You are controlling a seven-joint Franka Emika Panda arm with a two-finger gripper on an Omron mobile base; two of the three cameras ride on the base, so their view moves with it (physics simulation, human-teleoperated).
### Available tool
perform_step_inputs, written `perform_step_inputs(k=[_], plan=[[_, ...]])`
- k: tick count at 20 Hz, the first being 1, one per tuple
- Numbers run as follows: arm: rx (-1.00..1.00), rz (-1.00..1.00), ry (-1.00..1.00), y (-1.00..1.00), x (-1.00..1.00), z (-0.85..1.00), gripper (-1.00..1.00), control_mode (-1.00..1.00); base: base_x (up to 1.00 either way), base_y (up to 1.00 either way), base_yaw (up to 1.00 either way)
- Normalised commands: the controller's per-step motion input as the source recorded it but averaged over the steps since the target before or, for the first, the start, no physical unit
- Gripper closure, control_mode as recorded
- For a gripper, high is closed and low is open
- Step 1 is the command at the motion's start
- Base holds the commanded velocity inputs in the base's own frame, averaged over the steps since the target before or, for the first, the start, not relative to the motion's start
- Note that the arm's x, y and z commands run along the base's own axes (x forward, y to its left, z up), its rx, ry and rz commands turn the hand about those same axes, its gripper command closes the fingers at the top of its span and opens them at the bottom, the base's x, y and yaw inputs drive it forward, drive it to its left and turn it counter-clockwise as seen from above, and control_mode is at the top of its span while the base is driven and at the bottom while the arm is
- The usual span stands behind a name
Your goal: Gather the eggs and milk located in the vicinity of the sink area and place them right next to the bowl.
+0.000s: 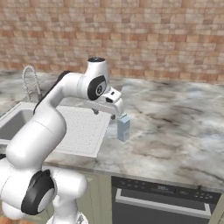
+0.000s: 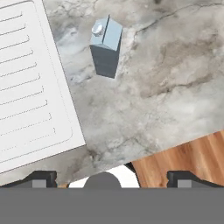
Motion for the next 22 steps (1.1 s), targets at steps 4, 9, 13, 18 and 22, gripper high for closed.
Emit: perform_step_inputs(k=[4, 9, 13, 18, 22], plan=[[0.00, -0.13, 0.02, -0.34, 0.29, -0.19, -1.00, -1.00, 0.00, 0.00, 0.00], [0.00, -0.05, 0.00, -0.22, 0.33, -0.17, -1.00, -1.00, 0.00, 0.00, 0.00], [0.00, 0.00, 0.00, -0.03, 0.32, -0.15, -1.00, -1.00, 0.00, 0.00, 0.00], [0.00, 0.00, 0.00, 0.00, 0.33, -0.12, -1.00, -1.00, 0.00, 0.00, 0.00], [0.00, 0.00, 0.00, 0.00, 0.31, -0.11, -1.00, -1.00, 0.00, 0.00, 0.00]])
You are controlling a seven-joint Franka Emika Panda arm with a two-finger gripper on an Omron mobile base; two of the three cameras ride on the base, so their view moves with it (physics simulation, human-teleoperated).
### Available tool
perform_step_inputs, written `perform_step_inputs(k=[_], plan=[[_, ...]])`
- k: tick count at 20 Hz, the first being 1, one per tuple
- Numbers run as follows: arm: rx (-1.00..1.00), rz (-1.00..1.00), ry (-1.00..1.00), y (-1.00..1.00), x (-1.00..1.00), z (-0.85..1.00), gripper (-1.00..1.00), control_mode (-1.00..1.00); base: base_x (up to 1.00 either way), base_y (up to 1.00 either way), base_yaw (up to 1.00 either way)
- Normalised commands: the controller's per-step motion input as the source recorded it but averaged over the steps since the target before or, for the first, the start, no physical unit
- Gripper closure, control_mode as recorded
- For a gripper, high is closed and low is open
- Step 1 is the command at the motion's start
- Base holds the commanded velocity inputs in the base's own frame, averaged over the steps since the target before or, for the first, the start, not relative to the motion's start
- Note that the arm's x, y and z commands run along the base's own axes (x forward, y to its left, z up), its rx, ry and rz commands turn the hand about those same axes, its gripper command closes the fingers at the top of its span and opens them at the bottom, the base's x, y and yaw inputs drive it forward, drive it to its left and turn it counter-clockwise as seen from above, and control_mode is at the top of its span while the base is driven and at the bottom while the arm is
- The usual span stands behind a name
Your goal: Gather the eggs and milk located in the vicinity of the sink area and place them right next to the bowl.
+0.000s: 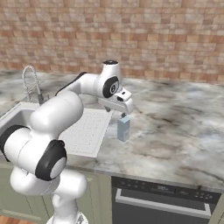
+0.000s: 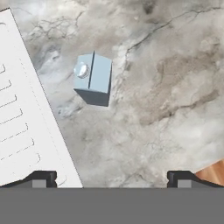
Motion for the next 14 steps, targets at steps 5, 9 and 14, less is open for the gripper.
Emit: perform_step_inputs(k=[5, 9, 14], plan=[[0.00, 0.00, 0.00, 0.00, 0.28, -0.14, -1.00, -1.00, 0.00, 0.00, 0.00], [0.00, 0.00, 0.00, 0.00, 0.25, -0.09, -1.00, -1.00, 0.00, 0.00, 0.00], [0.00, 0.00, 0.00, -0.08, 0.18, -0.13, -1.00, -1.00, 0.00, 0.00, 0.00]])
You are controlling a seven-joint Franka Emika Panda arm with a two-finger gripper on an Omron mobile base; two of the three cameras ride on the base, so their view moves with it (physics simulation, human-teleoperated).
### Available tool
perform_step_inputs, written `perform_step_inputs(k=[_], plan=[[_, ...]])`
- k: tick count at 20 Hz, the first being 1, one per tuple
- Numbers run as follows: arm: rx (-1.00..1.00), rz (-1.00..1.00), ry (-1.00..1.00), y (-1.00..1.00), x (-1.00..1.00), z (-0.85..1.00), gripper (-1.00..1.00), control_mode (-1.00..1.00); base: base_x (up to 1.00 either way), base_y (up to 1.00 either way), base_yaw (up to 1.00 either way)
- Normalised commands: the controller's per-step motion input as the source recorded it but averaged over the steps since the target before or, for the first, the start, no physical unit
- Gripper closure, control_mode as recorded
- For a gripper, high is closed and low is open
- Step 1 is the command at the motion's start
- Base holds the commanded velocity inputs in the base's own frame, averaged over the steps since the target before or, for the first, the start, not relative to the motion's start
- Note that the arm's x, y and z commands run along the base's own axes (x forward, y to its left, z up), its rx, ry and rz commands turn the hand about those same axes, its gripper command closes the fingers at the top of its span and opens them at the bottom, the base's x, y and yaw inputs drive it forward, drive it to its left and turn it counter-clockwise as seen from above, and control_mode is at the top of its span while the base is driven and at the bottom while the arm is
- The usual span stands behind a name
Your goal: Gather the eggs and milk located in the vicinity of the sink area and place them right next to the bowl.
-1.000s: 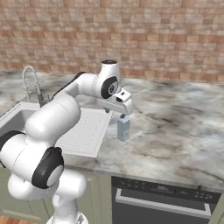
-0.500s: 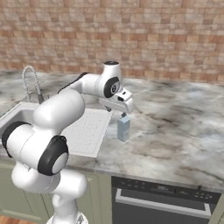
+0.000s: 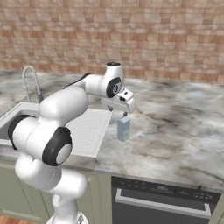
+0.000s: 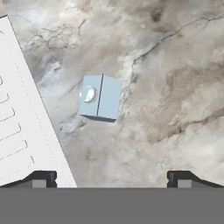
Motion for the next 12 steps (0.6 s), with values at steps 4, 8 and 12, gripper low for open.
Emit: perform_step_inputs(k=[4, 8, 12], plan=[[0.00, -0.02, 0.00, -0.14, 0.10, -0.15, -1.00, -1.00, 0.00, 0.00, 0.00], [0.00, -0.03, 0.00, -0.09, 0.09, -0.14, -1.00, -1.00, 0.00, 0.00, 0.00], [0.00, -0.03, 0.00, 0.00, 0.15, -0.11, -1.00, -1.00, 0.00, 0.00, 0.00]])
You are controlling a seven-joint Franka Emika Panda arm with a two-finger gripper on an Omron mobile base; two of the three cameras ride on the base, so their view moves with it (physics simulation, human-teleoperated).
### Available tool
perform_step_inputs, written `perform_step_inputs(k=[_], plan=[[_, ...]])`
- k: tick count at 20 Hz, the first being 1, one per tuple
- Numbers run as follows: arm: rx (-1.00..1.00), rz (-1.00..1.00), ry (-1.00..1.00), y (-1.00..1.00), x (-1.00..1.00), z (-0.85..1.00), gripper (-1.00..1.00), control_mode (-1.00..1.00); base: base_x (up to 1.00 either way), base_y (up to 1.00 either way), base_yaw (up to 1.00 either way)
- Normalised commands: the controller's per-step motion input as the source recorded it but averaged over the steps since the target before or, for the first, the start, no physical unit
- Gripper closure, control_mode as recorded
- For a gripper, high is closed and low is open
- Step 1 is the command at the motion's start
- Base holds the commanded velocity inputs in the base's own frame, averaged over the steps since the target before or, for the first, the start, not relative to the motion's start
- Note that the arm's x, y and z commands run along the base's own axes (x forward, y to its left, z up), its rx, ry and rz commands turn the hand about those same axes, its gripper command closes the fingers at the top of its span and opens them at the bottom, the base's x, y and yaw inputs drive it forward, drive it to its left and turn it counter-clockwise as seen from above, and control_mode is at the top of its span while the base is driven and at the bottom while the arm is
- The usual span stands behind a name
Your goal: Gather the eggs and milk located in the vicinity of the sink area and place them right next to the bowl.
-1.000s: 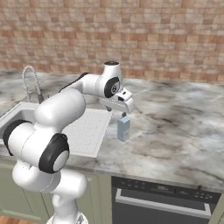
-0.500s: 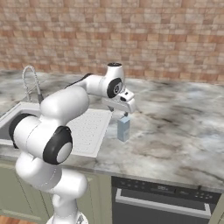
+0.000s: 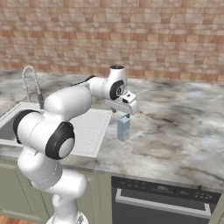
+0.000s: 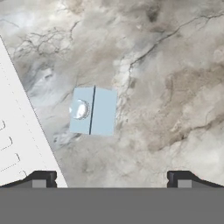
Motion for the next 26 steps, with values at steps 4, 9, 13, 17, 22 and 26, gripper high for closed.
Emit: perform_step_inputs(k=[4, 9, 13, 17, 22, 26], plan=[[0.00, -0.02, 0.00, 0.00, 0.18, -0.11, -1.00, -1.00, 0.00, 0.00, 0.00], [0.00, -0.03, 0.00, 0.00, 0.19, -0.09, -1.00, -1.00, 0.00, 0.00, 0.00], [0.00, -0.03, 0.00, 0.00, 0.20, -0.08, -1.00, -1.00, 0.00, 0.00, 0.00], [0.00, -0.03, 0.00, 0.00, 0.09, -0.09, -1.00, -1.00, 0.00, 0.00, 0.00], [0.00, -0.03, 0.00, 0.00, 0.00, -0.18, -1.00, -1.00, 0.00, 0.00, 0.00], [0.00, -0.04, 0.00, 0.00, 0.00, -0.18, -1.00, -1.00, 0.00, 0.00, 0.00]])
